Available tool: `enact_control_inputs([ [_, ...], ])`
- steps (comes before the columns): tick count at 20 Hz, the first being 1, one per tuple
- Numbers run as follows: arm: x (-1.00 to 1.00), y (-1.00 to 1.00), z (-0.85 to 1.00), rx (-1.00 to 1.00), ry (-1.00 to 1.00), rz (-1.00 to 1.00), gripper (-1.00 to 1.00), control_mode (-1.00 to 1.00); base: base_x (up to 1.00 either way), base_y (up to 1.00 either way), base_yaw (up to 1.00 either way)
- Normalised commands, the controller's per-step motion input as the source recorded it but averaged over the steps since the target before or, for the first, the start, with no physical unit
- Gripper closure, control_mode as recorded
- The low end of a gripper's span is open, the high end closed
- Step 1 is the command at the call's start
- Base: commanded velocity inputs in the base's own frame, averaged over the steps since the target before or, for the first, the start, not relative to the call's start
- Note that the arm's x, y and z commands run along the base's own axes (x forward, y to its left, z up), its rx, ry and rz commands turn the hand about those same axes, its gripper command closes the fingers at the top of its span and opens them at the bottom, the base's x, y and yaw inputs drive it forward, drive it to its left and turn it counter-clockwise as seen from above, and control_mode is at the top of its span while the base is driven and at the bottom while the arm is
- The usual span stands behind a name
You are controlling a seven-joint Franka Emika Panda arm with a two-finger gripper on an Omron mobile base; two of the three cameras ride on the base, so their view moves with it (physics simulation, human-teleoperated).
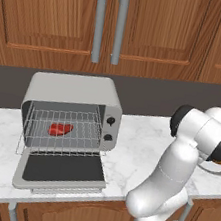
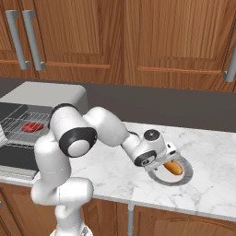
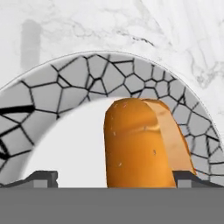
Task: Open the toaster oven door. Place the hotdog bun on the top rack in the toaster oven and place the steak on the bottom rack.
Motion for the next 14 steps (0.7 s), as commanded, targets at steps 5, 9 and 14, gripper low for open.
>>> enact_control_inputs([
  [5, 0.14, -0.26, -0.02, 0.04, 0.00, 0.05, -1.00, -1.00, 0.00, 0.00, 0.00],
  [9, 0.10, -0.12, -0.04, 0.03, 0.00, 0.04, -1.00, -1.00, 0.00, 0.00, 0.00],
  [14, 0.08, -0.01, -0.04, 0.03, 0.00, 0.02, 1.00, -1.00, 0.00, 0.00, 0.00],
])
